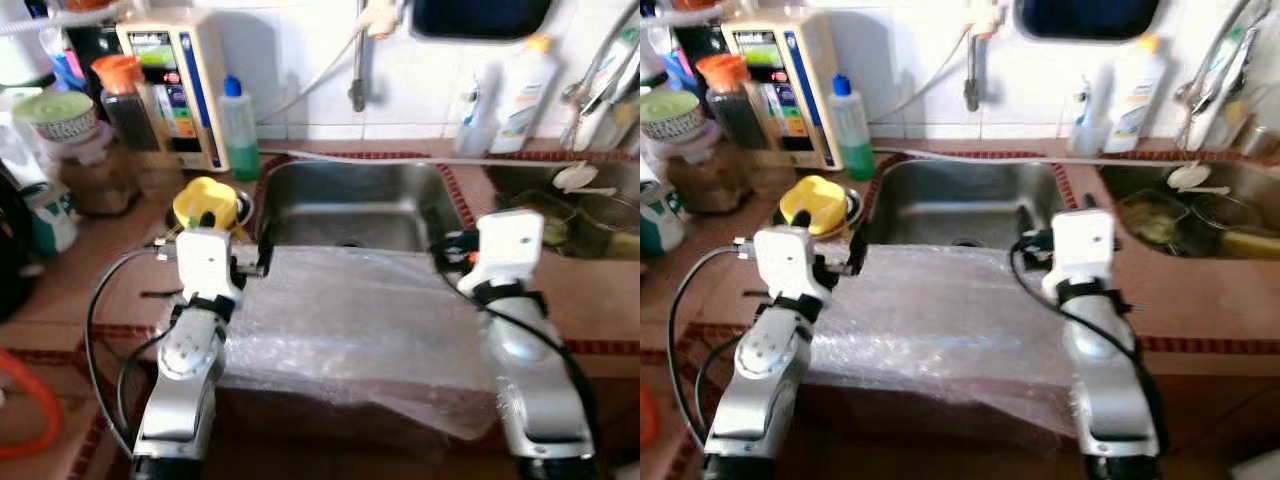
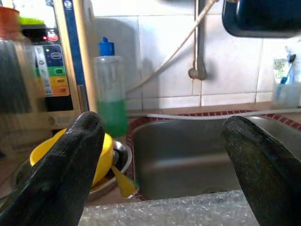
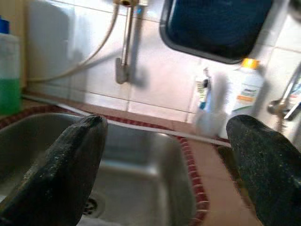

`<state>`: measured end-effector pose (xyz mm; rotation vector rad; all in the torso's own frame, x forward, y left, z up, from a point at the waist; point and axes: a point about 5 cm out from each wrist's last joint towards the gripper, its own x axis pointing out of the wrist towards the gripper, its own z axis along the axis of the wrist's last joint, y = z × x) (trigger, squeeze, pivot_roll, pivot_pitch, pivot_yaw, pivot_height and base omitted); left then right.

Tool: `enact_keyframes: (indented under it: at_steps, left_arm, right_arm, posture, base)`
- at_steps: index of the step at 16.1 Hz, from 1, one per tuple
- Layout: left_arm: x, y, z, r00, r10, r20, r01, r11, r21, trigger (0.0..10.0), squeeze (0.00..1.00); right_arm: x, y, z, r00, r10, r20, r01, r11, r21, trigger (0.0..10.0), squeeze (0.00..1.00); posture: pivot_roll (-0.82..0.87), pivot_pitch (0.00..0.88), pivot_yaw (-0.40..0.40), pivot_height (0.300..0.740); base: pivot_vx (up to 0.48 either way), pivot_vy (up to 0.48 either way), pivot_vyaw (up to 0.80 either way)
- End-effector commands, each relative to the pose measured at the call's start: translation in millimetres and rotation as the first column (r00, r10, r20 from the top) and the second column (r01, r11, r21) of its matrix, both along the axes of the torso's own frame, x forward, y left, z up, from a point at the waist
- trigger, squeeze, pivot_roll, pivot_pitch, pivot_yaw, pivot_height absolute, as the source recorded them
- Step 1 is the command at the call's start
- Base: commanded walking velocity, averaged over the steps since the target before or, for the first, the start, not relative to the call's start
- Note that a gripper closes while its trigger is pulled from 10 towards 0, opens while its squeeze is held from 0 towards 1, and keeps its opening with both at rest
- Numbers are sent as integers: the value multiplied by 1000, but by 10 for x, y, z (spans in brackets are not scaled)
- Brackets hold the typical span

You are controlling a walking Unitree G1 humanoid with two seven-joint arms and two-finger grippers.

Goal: Kitchen organization

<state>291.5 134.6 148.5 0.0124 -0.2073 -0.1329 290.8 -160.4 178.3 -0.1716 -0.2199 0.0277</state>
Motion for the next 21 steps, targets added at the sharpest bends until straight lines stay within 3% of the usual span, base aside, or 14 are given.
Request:
enact_keyframes:
  at_steps: [1,6,12,21]
  left_arm:
    - [4,85,-30,999,35,-15,-35,999,7,10000,0]
    - [19,109,-13,998,65,-6,-65,998,-6,10000,0]
    - [5,72,41,1000,7,29,-7,1000,-22,10000,0]
    - [6,68,45,1000,3,31,-2,1000,-27,10000,0]
  right_arm:
    - [19,74,13,1000,21,6,-21,1000,10,10000,0]
    - [16,90,16,1000,30,9,-30,999,12,10000,0]
    - [4,128,52,998,54,28,-55,998,12,10000,0]
    - [-40,213,71,993,111,45,-110,993,-40,10000,0]
  posture:
    - [-43,0,44,740]
    - [-44,0,45,740]
    - [-46,0,45,740]
    - [-53,0,43,740]
  base:
    - [0,-480,0]
    - [0,-87,0]
    - [0,0,0]
    - [305,0,0]
